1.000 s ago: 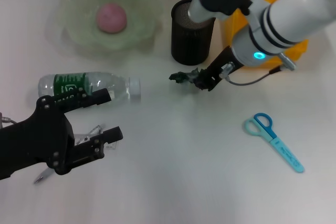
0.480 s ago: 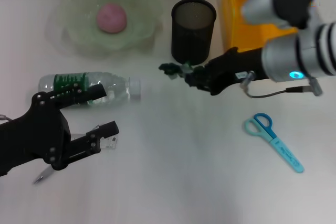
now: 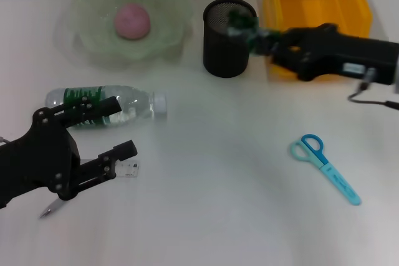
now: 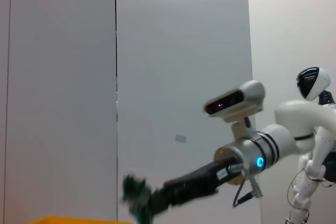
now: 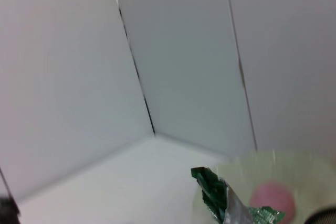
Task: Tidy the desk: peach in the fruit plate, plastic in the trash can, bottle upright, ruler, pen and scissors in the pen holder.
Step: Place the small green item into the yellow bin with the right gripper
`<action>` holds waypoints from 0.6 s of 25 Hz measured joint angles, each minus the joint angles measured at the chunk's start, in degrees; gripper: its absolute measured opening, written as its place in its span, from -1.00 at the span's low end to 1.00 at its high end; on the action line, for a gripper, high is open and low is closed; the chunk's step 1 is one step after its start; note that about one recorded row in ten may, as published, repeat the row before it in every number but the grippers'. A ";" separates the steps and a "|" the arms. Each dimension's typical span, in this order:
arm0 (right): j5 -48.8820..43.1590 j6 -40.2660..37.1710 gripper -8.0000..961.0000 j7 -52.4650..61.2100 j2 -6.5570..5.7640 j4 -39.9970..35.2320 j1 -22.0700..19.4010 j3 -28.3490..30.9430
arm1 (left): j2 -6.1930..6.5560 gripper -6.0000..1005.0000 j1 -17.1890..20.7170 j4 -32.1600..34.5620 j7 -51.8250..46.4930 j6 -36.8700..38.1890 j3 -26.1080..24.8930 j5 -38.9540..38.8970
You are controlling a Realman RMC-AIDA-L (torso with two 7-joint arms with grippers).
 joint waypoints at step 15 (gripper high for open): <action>19.35 -10.69 -0.58 -21.01 -0.01 25.54 -0.19 25.15 | -0.09 0.27 -0.21 -0.04 0.03 -0.31 0.03 0.01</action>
